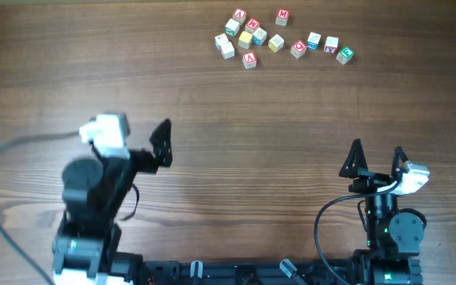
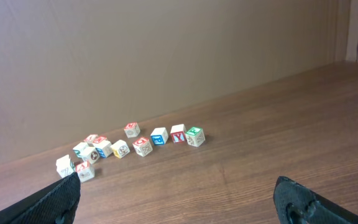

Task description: Form a horizontal line

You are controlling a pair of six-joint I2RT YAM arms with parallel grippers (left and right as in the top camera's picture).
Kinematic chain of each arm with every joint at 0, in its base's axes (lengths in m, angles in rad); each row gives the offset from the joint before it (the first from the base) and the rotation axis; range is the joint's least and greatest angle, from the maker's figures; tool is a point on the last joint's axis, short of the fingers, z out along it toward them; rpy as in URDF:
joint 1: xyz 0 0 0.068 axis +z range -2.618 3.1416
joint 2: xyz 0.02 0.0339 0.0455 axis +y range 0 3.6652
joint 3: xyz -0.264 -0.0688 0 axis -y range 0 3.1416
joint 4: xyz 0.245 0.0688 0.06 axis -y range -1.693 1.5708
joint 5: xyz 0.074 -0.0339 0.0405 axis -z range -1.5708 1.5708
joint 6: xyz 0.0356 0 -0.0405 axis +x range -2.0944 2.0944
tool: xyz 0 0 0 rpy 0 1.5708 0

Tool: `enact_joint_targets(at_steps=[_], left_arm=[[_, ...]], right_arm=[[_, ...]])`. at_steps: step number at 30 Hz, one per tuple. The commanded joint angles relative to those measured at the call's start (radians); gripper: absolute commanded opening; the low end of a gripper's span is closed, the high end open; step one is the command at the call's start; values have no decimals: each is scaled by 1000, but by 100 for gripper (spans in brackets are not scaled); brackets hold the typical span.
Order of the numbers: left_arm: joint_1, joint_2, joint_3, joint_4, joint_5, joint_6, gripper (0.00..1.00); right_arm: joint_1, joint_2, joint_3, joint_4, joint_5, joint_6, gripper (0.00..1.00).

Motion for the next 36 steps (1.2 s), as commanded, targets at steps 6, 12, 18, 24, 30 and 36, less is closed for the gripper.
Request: enact_joint_targets(at_steps=[6, 12, 18, 24, 30, 36], left_arm=[[3, 385, 419, -225, 186, -44, 100], [-33, 476, 524, -294, 233, -44, 100], [-37, 504, 524, -368, 358, -89, 100], [-62, 511, 525, -320, 364, -188, 100], [-67, 594, 595, -296, 345, -225, 100], [-79, 777, 829, -388, 226, -216, 99]], right_arm=[[-6, -4, -1, 2, -13, -17, 100], [-6, -4, -1, 2, -13, -17, 100], [-6, -4, -1, 2, -13, -17, 100], [-6, -4, -1, 2, -13, -16, 100], [-6, -4, -1, 2, -13, -17, 100], [-6, -4, -1, 2, -13, -17, 99]])
